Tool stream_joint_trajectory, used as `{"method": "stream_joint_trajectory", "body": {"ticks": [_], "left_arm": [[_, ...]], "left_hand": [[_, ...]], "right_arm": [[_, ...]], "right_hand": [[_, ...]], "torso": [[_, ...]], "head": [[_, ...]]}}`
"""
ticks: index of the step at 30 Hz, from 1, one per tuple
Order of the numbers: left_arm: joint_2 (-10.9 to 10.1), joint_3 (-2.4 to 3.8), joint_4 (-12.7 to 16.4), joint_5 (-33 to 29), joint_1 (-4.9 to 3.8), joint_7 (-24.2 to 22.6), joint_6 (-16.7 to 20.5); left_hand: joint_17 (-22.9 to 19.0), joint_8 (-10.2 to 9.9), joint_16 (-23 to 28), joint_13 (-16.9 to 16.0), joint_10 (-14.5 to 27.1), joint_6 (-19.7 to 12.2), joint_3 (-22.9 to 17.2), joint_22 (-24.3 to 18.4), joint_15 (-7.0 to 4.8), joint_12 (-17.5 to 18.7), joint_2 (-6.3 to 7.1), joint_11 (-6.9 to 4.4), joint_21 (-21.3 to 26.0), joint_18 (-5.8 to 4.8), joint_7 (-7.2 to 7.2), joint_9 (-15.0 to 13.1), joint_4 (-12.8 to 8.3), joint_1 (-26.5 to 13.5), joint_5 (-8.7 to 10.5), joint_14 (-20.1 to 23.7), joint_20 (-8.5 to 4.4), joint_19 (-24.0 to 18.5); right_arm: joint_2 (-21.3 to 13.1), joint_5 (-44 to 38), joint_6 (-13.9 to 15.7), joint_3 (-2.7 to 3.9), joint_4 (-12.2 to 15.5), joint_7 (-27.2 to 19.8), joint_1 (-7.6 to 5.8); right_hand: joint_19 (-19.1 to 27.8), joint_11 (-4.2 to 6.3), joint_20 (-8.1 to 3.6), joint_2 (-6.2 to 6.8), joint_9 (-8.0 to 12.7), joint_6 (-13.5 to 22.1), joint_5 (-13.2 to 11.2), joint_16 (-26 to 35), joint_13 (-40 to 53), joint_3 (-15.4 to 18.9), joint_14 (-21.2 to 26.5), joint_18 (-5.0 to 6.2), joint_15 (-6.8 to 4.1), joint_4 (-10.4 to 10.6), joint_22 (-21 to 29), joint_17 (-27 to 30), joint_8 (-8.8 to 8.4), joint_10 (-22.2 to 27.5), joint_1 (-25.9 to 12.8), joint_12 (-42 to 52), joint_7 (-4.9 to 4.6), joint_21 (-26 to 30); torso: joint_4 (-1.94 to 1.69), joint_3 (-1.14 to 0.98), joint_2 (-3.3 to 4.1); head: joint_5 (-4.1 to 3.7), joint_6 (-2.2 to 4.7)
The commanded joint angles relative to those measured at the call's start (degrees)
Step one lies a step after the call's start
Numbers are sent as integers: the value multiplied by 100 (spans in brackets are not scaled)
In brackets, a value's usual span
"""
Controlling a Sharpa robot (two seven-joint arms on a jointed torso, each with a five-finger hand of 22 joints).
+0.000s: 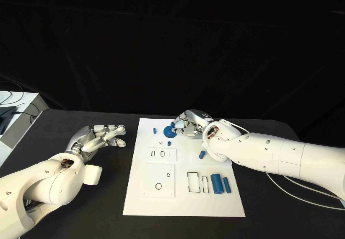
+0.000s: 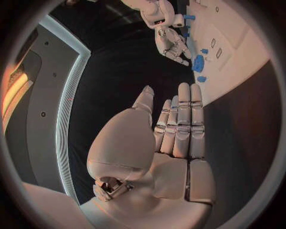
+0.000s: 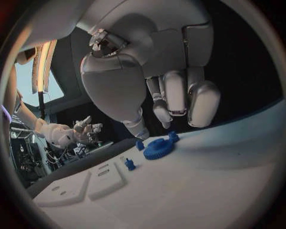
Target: Assemble the parts on the task board
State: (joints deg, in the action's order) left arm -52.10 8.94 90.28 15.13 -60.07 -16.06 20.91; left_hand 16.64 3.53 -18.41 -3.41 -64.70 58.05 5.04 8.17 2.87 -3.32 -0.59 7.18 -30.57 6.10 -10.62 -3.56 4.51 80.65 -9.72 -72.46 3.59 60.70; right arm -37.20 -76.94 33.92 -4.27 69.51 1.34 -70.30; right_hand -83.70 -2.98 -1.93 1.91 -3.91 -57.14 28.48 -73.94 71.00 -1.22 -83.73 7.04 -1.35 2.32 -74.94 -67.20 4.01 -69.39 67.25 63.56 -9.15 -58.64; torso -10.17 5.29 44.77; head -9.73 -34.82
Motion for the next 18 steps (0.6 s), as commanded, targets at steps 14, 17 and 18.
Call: {"method": "stream_joint_trajectory", "body": {"ticks": [14, 17, 18], "left_arm": [[18, 4, -30, 15, 9, -49, -73], [18, 4, -21, 14, 11, -72, -98], [17, 4, -14, 14, 11, -79, -109]], "left_hand": [[-12, 9, 5, -4, 25, -16, -38, -15, 28, -11, -1, 2, -7, 37, 19, -7, 8, -15, 32, -5, 24, -14], [-12, 10, 5, -4, -21, 28, -43, -17, 20, -10, -3, -16, -8, 36, 45, -7, 1, -3, 33, -4, 22, -15], [-12, 10, 4, -4, -39, 43, -44, -17, 16, -9, -5, -22, -10, 35, 52, -7, -1, 1, 34, -4, 20, -15]], "right_arm": [[-694, 1815, 637, 35, 245, -1511, -63], [-907, 1847, 224, 36, 246, -1549, -85], [-978, 1856, 80, 36, 244, -1591, -90]], "right_hand": [[-424, 28, -18, -50, 6, -38, -405, 32, -62, -58, 18, 31, -11, -547, -760, -68, -24, 58, 513, -28, 9, 13], [-426, 31, -20, -13, 5, -72, -584, 23, -60, -73, 16, 21, -13, -663, -770, -88, -21, 50, 664, -20, 13, -26], [-428, 34, -21, 10, 4, -98, -782, 11, -58, -73, 11, 11, -15, -712, -782, -102, -18, 35, 732, -13, 21, -65]], "torso": [[20, -8, 0], [32, -18, 5], [36, -23, 7]], "head": [[-62, 68], [-91, 75], [-103, 76]]}}
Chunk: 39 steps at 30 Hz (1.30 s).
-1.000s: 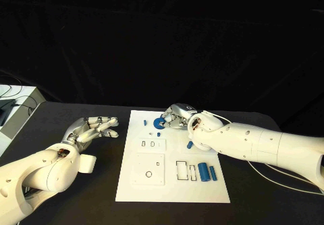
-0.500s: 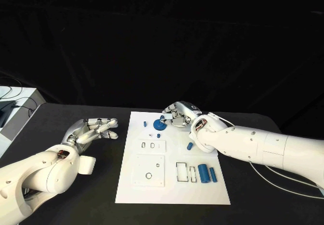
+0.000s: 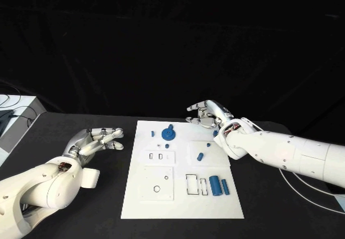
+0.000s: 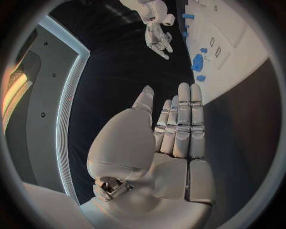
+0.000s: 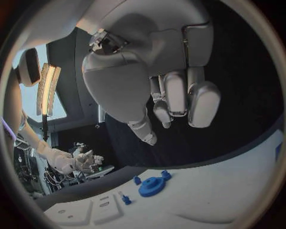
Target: Assemble the parts on the task board
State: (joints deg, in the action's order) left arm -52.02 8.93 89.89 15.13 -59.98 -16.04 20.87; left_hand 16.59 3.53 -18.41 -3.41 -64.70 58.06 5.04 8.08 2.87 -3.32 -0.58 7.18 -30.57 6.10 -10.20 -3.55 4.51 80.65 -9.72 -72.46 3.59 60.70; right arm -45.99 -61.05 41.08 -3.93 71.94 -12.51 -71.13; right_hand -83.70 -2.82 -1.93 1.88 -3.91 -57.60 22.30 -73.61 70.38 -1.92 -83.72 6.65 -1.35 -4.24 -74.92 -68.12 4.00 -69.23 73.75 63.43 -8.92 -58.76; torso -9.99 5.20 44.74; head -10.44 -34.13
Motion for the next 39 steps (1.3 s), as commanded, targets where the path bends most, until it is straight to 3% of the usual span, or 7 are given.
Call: {"method": "stream_joint_trajectory", "body": {"ticks": [1, 9, 15, 18, 24, 31, 39], "left_arm": [[8, 4, 40, 13, 5, -96, -129], [-5, 12, 100, 18, 18, -161, -198], [3, 21, 116, 23, 20, -169, -209], [3, 25, 117, 24, 20, -171, -211], [-1, 30, 117, 25, 21, -172, -211], [5, 32, 103, 25, 22, -168, -212], [-6, 32, 94, 25, 25, -164, -208]], "left_hand": [[-7, 9, 3, -3, -54, 55, -46, -8, 14, -8, -7, -26, -11, 35, 15, -7, -2, 4, 34, -4, 18, -15], [-1, 7, -8, -4, -119, 100, -53, -4, 1, -9, -17, -46, -25, 24, 33, -6, -24, 36, 36, -7, 4, -16], [-1, 7, -8, -4, -119, 100, -53, -4, 1, -9, -17, -46, -25, 24, 33, -6, -24, 36, 36, -7, 4, -16], [3, 6, -13, -3, -106, 95, -49, -2, 2, -8, -18, -43, -32, 17, 33, -6, -29, 36, 37, -4, -2, -21], [3, 6, -13, -3, -106, 95, -49, -2, 2, -8, -18, -43, -32, 17, 33, -6, -29, 36, 37, -4, -2, -21], [3, 6, -13, -3, -106, 95, -49, -2, 2, -8, -18, -43, -32, 17, 33, -6, -29, 36, 37, -4, -2, -21], [3, 6, -13, -3, -106, 95, -49, -2, 2, -8, -18, -43, -32, 17, 33, -6, -29, 36, 37, -4, -2, -21]], "right_arm": [[-219, 285, -856, 3, -6, -290, -14], [-675, 416, -1509, 3, -212, -526, -28], [-824, 442, -1802, 1, -477, -499, -25], [-851, 390, -1923, -2, -587, -468, 10], [-827, 313, -2039, -6, -761, -427, 111], [-741, 269, -2119, -7, -960, -377, 162], [-675, 185, -2213, -8, -1041, -302, 252]], "right_hand": [[-426, 20, -20, 52, 5, -84, -299, -24, 10, 11, 10, 36, -15, -110, -798, -13, -20, -7, 162, 13, 4, -104], [-398, 20, -31, 247, 4, -66, -425, 60, -26, 215, 19, 15, -19, -5, -796, 50, -23, 9, 378, -65, 9, -107], [-395, 17, -29, 313, 4, -53, -425, 65, -18, 253, 19, 18, -17, 42, -793, 48, -24, 7, 411, -65, 8, -100], [-397, 15, -29, 326, 4, -44, -408, 61, -13, 258, 16, 17, -16, 56, -795, 42, -24, 6, 436, -62, 6, -105], [-396, 9, -25, 346, 5, -13, -397, 68, -16, 266, 20, 21, -12, 74, -792, 45, -27, 20, 455, -71, -2, -93], [-395, -2, -18, 368, 5, 36, -352, 81, -28, 275, 23, 31, -4, 101, -784, 49, -26, 43, 466, -87, -18, -56], [-398, -4, -15, 379, 4, 44, -333, 83, -26, 286, 23, 35, -1, 114, -782, 44, -25, 49, 469, -82, -19, -45]], "torso": [[28, -21, 18], [39, -40, 30], [17, -21, 18], [21, -27, 20], [26, -30, 24], [-2, -7, 5], [12, -18, 18]], "head": [[-33, 11], [-70, 30], [-125, -11], [-140, -37], [-139, -46], [-148, -71], [-128, -77]]}}
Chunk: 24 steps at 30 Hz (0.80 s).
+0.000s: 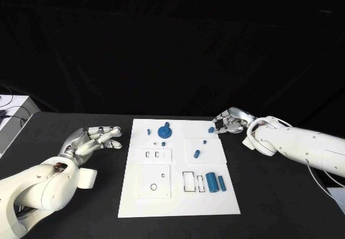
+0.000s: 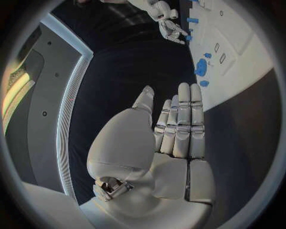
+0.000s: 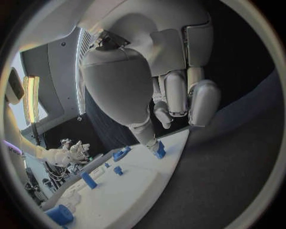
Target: Assemble the parts on the task board
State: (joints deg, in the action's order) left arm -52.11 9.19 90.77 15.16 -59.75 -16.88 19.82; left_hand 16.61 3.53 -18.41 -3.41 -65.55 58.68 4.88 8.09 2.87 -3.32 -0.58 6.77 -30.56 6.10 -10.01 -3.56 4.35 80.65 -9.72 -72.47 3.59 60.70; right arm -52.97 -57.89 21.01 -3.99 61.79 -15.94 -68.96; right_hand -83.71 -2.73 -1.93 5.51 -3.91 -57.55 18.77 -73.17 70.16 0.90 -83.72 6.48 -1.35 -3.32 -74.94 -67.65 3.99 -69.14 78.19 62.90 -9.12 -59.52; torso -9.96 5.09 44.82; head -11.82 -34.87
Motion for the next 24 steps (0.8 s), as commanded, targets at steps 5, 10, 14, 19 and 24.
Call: {"method": "stream_joint_trajectory", "body": {"ticks": [5, 10, 14, 19, 24], "left_arm": [[-3, 7, 8, 23, 3, -78, -103], [-3, 7, 5, 23, 4, -74, -103], [-5, 7, 3, 23, 5, -71, -101], [-10, 7, 1, 24, 5, -67, -100], [-11, 7, -2, 25, 6, -64, -95]], "left_hand": [[1, 6, -13, -3, -22, 33, -33, -3, 2, -8, -18, -2, -33, 18, 13, -6, -13, 36, 37, -4, -2, -21], [1, 6, -13, -3, -22, 33, -33, -3, 2, -8, -18, -2, -33, 18, 13, -6, -13, 36, 37, -4, -2, -21], [7, 6, -27, -3, -15, 25, -22, -1, 2, -9, -24, 1, -57, 12, 5, -6, -30, 32, 37, 1, -7, -33], [7, 6, -27, -3, -15, 25, -22, -1, 2, -9, -24, 1, -57, 12, 5, -6, -30, 32, 37, 1, -7, -33], [7, 6, -27, -3, -15, 25, -22, -1, 2, -9, -24, 1, -57, 12, 5, -6, -30, 32, 37, 1, -7, -33]], "right_arm": [[68, -149, -204, -3, -65, 57, 88], [106, -153, -219, -2, -76, 66, 118], [134, -155, -221, -2, -81, 68, 140], [158, -158, -171, -2, -73, 79, 155], [168, -147, -43, -2, -74, 93, 160]], "right_hand": [[-400, -14, -14, 15, 3, 39, 30, 40, 0, 7, 22, 54, -1, 37, -780, -6, -22, 39, 18, -20, 1, 34], [-402, -12, -13, 8, 2, 26, 53, 44, 2, 6, 22, 55, -2, 51, -779, -6, -20, 35, 12, -13, 5, 41], [-405, -6, -14, -7, 1, -6, 63, 43, 9, 1, 19, 53, -5, 58, -782, -10, -16, 25, 11, 0, 13, 35], [-407, -5, -17, -25, 3, -13, 81, 41, 18, -2, 17, 54, -8, 66, -782, -17, -20, 15, -4, 15, 13, 40], [-410, -5, -19, -41, 4, -13, 83, 40, 24, -10, 17, 53, -8, 73, -782, -19, -21, 11, -17, 23, 12, 37]], "torso": [[14, -6, 11], [4, -2, 1], [6, -4, 3], [8, -8, 6], [9, -3, 0]], "head": [[14, -7], [8, -24], [11, -24], [4, -27], [9, -21]]}}
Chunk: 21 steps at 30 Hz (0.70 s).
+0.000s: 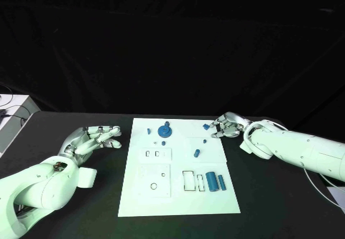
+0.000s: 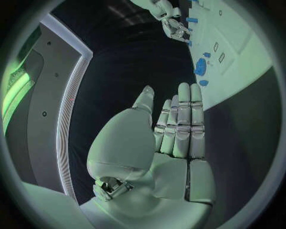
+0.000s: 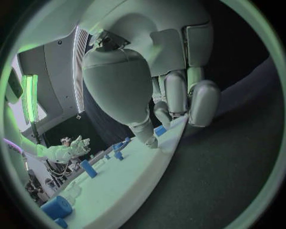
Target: Assemble the parts on the task board
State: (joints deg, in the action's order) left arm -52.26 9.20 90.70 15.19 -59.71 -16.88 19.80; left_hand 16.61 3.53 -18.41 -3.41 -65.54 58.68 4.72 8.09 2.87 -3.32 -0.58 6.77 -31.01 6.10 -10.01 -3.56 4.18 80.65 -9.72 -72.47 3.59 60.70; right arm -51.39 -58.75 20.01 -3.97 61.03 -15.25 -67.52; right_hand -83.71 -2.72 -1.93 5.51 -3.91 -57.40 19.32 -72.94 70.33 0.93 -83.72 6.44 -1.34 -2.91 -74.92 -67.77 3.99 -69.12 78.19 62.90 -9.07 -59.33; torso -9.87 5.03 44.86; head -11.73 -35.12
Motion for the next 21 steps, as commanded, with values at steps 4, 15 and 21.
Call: {"method": "stream_joint_trajectory", "body": {"ticks": [4, 15, 21], "left_arm": [[3, 6, -3, 22, 3, -59, -90], [-2, 6, -6, 22, 4, -53, -91], [-4, 6, -3, 22, 4, -49, -97]], "left_hand": [[6, 6, -27, -3, -16, 25, -6, -1, 3, -9, -24, 1, -13, 12, 6, -6, -14, 32, 36, 1, -7, -33], [6, 6, -27, -3, -16, 25, -6, -1, 3, -9, -24, 1, -13, 12, 6, -6, -14, 32, 36, 1, -7, -33], [6, 6, -27, -3, -16, 25, -6, -1, 3, -9, -24, 1, -13, 12, 6, -6, -14, 32, 36, 1, -7, -33]], "right_arm": [[8, -35, 218, -4, -1, 38, 16], [66, 43, 719, -3, 102, 350, 17], [141, -47, 925, -3, 212, 791, 19]], "right_hand": [[-411, -4, -20, -64, 3, -35, 57, 17, 13, -19, 16, 60, -9, 55, -783, -9, -20, 1, -52, 32, 9, 23], [-421, 5, -26, -55, 1, -59, 60, 1, 47, -3, 8, 65, -16, 190, -780, -23, -16, -37, -271, 83, 28, 23], [-423, 23, -37, -41, -5, -125, 87, -8, 73, -25, 4, 73, -29, 381, -771, -14, -2, -65, -596, 114, 66, 36]], "torso": [[-3, 3, -6], [6, 2, 1], [-6, 7, -5]], "head": [[-1, 6], [-5, 23], [-20, 22]]}}
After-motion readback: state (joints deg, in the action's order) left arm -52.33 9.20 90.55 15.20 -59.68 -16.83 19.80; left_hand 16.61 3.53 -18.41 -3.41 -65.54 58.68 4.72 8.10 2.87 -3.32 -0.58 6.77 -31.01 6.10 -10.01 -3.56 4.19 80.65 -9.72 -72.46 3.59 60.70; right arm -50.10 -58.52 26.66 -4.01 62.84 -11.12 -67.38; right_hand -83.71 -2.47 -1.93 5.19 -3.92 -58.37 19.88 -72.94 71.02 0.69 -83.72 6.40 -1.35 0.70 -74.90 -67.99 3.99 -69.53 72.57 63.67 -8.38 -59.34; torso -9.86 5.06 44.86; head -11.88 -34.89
